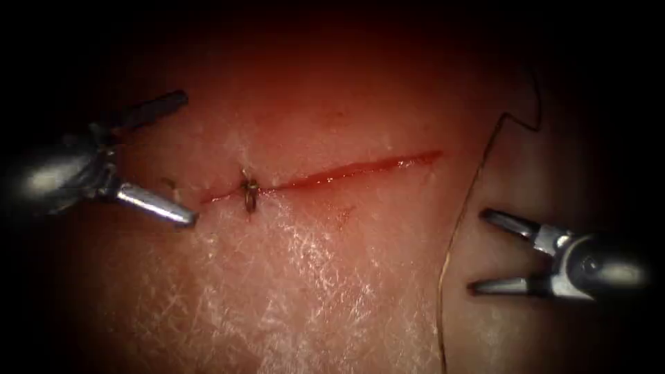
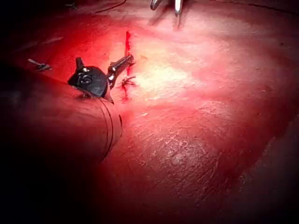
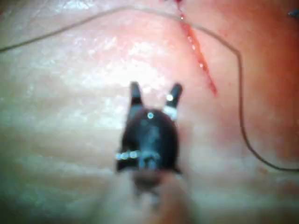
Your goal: Wound Closure
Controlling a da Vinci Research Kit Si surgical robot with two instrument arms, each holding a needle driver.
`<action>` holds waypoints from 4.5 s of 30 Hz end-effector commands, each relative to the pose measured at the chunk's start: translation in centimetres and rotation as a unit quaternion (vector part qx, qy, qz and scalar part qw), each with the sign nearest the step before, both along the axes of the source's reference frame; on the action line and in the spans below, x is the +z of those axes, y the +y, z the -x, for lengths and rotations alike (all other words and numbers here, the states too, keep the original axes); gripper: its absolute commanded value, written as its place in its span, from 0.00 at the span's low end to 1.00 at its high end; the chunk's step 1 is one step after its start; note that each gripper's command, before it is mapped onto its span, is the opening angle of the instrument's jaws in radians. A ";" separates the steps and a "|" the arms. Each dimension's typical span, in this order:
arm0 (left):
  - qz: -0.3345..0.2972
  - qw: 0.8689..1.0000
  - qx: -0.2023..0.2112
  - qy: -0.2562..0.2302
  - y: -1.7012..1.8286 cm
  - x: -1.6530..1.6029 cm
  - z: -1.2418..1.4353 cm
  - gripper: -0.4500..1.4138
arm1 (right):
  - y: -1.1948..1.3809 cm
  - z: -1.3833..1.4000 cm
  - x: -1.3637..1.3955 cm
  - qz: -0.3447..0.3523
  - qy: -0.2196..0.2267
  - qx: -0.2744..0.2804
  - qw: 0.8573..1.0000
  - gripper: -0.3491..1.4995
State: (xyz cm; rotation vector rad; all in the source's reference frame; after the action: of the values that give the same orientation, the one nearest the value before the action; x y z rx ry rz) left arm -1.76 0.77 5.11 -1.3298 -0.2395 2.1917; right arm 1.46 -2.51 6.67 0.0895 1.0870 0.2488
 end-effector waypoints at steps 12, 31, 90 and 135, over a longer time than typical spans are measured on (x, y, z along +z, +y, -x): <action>0.061 0.995 -0.057 0.047 0.11 1.60 -0.46 0.69 | -0.17 -0.25 0.14 -0.004 0.009 -0.008 1.000 0.77; 0.027 0.997 -0.062 0.034 -0.22 2.04 -1.23 0.76 | -0.19 -0.25 0.12 -0.005 0.009 -0.010 1.000 0.77; -0.293 0.939 0.010 -0.182 -1.19 0.14 2.36 0.69 | -0.17 -0.03 0.15 -0.042 -0.018 0.013 0.999 0.77; -0.135 0.974 -0.062 -0.172 2.40 0.53 1.30 0.00 | -0.18 -0.01 0.22 -0.040 -0.018 0.013 0.999 0.77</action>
State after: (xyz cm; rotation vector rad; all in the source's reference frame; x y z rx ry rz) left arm -2.98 3.21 5.59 -1.5074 -0.5365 1.7434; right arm 1.40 -2.63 6.83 0.1387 1.0406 0.3154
